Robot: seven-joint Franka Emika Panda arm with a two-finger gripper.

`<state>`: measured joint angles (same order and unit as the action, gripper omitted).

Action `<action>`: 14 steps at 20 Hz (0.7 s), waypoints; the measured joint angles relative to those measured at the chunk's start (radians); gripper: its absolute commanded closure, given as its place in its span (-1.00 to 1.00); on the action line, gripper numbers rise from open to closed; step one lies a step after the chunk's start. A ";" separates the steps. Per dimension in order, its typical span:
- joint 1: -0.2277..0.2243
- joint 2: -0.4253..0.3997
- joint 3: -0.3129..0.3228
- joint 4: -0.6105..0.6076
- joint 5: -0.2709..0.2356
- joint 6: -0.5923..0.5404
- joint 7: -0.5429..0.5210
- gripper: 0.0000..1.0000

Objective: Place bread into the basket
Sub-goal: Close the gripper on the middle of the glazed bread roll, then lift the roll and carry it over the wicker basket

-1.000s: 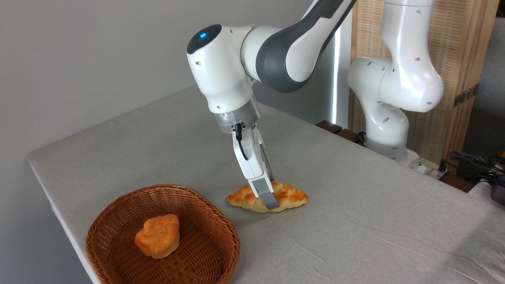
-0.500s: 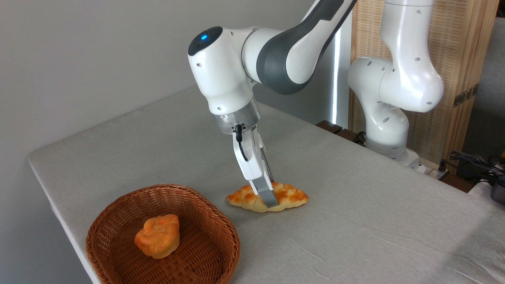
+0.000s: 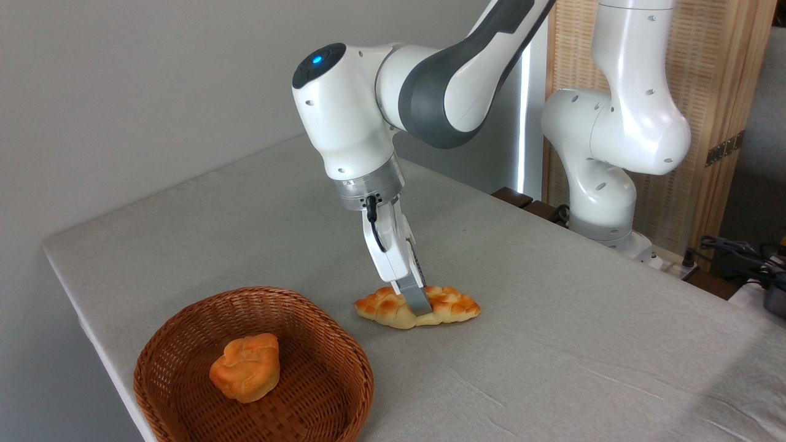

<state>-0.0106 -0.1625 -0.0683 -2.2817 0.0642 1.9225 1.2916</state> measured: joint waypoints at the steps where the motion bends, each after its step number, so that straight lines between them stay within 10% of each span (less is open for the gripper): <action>1: 0.000 -0.001 0.000 0.000 0.000 0.000 0.000 0.48; 7: 0.003 -0.016 0.007 0.129 -0.008 -0.119 -0.009 0.48; 14: 0.011 0.004 0.133 0.282 -0.246 -0.121 -0.064 0.46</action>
<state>0.0004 -0.1589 0.0647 -2.0001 -0.1817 1.8019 1.2277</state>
